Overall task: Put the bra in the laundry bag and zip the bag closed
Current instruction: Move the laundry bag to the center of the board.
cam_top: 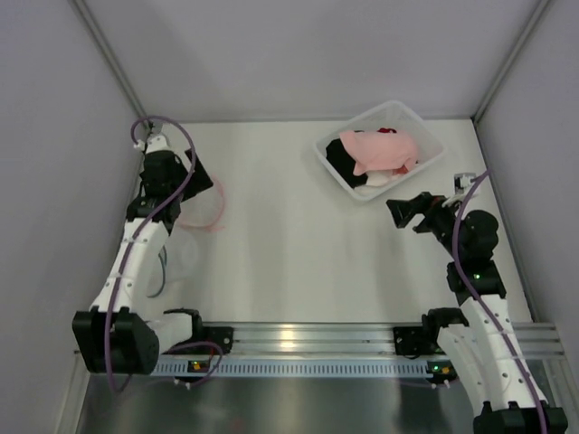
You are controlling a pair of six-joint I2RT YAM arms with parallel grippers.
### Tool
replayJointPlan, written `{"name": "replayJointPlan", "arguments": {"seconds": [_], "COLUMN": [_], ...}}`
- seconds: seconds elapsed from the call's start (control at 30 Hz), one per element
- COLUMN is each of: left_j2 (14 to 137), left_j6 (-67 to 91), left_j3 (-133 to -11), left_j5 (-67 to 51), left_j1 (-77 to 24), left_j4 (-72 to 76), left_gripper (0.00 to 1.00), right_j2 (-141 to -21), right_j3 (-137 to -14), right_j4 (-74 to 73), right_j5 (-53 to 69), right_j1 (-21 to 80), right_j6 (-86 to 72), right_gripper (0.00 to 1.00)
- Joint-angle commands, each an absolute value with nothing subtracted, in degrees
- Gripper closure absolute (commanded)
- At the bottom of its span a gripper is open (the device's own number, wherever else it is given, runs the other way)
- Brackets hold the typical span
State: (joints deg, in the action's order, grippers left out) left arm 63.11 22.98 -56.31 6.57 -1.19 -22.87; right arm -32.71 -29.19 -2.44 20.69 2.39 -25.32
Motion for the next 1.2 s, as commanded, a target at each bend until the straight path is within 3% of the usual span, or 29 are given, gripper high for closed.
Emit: {"name": "replayJointPlan", "arguments": {"seconds": [0.0,0.17,0.27,0.47,0.67,0.97,1.17], "left_j2": [71.2,86.2,94.5,101.2,103.0,106.5,108.0], "left_j6": [26.1,25.5,27.9,25.1,15.6,12.0,9.4], "left_j3": [-62.4,-72.7,-75.6,-76.6,-69.4,-67.9,-69.4], "left_j5": [13.3,23.5,19.4,25.1,12.8,-1.8,-5.0], "left_j1": [-1.1,-0.4,3.4,4.6,4.7,3.8,-3.1], "left_j4": [-21.2,-21.9,-21.8,-18.1,-3.2,-3.0,-4.2], "left_gripper": [0.02,0.01,0.01,0.01,0.01,0.05,0.09], "right_j2": [-33.3,-35.2,-36.0,-36.5,-37.6,-37.8,-37.1], "right_j3": [-28.1,-27.1,-28.0,-28.5,-29.5,-31.1,-31.6], "right_j4": [3.3,6.4,6.1,5.0,3.8,0.4,-2.6], "right_j5": [21.5,20.5,21.0,19.9,18.3,15.4,10.7], "right_j1": [2.1,2.1,2.1,2.2,2.2,2.2,2.2], "right_j6": [-25.6,-27.3,-27.1,-25.3,-24.4,-24.3,-25.3], "right_gripper": [0.01,0.01,0.01,0.01,0.01,0.01,0.01]}}
